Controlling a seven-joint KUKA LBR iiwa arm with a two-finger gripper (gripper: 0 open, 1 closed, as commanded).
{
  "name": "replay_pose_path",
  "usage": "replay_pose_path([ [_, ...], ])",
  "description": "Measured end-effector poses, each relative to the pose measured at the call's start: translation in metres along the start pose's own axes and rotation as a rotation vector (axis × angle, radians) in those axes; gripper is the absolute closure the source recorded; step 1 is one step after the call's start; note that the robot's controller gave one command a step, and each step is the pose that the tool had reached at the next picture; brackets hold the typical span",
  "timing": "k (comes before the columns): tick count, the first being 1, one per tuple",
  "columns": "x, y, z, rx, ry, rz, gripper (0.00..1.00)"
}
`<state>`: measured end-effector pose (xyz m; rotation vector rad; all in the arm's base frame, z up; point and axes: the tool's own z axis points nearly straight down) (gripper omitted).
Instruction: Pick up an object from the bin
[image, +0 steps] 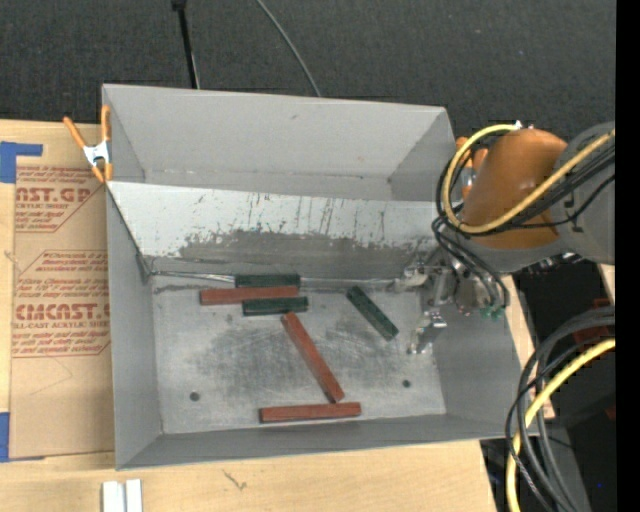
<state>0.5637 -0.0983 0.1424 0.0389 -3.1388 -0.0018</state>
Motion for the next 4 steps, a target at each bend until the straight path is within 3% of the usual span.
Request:
replay_pose_path([
  [1,-0.017,-0.010,0.049,0.003,-0.012,-0.048,0.00],
  [2,-0.018,0.017,0.065,0.002,-0.010,0.422,1.00],
  [3,-0.018,0.017,0.065,0.002,-0.010,0.422,1.00],
  [4,-0.004,0.019,-0.133,0.001,-0.001,0.459,1.00],
])
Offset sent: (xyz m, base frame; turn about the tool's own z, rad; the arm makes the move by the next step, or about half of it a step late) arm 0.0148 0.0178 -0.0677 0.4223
